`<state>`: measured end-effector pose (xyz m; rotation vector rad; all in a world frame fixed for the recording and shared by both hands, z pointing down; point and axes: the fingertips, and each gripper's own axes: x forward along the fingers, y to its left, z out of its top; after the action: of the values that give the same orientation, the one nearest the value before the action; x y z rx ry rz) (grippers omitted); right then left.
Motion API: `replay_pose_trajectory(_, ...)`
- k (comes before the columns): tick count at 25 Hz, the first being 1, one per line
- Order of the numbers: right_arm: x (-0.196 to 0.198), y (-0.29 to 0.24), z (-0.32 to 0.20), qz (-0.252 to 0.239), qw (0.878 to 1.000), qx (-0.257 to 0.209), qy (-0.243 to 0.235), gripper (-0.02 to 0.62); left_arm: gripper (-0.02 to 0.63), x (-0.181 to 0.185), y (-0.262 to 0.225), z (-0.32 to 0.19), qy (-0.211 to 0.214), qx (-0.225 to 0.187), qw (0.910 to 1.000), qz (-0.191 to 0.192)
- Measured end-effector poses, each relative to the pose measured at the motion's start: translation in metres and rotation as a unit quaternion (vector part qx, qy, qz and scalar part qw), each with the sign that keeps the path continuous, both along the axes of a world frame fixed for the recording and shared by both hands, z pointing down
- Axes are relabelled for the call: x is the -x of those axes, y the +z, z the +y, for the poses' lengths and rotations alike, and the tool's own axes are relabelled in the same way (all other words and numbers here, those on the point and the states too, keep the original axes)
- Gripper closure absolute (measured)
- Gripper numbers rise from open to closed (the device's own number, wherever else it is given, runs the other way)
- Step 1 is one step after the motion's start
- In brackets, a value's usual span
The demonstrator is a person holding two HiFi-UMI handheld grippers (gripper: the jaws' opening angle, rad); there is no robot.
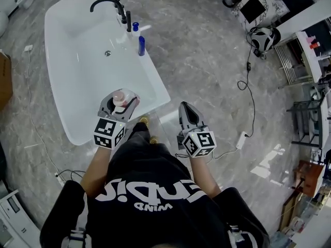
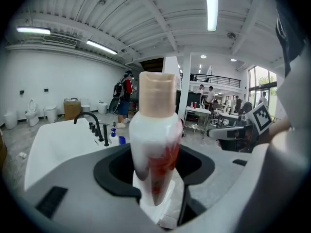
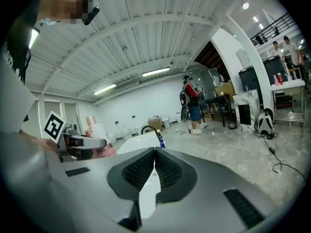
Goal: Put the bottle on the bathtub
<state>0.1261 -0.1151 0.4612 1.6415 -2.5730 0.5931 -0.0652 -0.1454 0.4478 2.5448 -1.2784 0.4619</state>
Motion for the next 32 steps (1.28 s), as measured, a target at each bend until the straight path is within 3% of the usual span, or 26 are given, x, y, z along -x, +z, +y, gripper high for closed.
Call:
replay_pose_trajectory(15, -0.003, 0.046, -0.101, 0.022, 0.999, 0.036, -0.010, 0.571, 0.379, -0.026, 0.073, -0.126, 0.011, 0.019, 0.9997, -0.006)
replay_pose_trajectory(32, 0.000, 0.134, -0.184, 0.022, 0.998, 0.064, -0.019, 0.571, 0.379, -0.056, 0.202, -0.231, 0.021, 0.025, 0.9987, -0.040)
